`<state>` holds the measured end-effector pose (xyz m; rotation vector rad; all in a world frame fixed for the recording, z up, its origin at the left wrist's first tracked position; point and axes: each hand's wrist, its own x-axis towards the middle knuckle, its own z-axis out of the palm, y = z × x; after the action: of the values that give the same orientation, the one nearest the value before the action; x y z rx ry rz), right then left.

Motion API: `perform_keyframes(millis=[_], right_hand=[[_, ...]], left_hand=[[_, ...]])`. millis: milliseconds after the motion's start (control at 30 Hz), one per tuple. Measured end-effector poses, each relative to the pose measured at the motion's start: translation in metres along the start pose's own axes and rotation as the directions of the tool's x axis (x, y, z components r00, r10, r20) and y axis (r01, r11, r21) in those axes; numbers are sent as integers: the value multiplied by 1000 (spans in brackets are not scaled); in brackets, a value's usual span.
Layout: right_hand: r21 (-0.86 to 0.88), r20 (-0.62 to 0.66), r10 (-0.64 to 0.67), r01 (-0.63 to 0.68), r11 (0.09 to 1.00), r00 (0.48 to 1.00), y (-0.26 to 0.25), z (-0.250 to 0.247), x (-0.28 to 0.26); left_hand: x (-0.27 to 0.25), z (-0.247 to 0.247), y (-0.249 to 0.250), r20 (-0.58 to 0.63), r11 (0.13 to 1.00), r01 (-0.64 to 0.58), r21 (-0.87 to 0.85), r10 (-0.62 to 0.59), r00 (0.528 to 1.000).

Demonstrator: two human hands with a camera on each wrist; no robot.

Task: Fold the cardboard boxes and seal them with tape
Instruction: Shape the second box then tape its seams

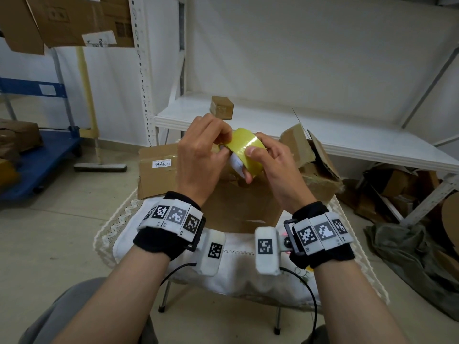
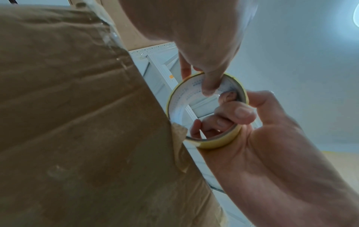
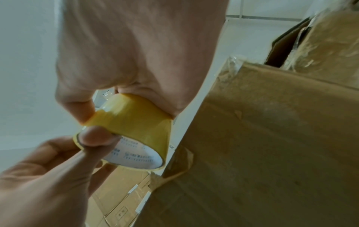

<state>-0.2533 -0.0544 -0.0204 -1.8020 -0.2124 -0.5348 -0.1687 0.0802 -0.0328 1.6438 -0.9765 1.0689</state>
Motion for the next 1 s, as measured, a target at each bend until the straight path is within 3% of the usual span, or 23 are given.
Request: perform_keyframes(millis=[333,1000], right_hand=[[56,12,1,-1,998,1000,-1,-2,-1],[68,-9,33,-32,997,999,4,-3,2]], left_hand=[[1,1,0,-15,995,71,-73,-72,997],[1,3,0,-39,994,60,-90,-64,997]])
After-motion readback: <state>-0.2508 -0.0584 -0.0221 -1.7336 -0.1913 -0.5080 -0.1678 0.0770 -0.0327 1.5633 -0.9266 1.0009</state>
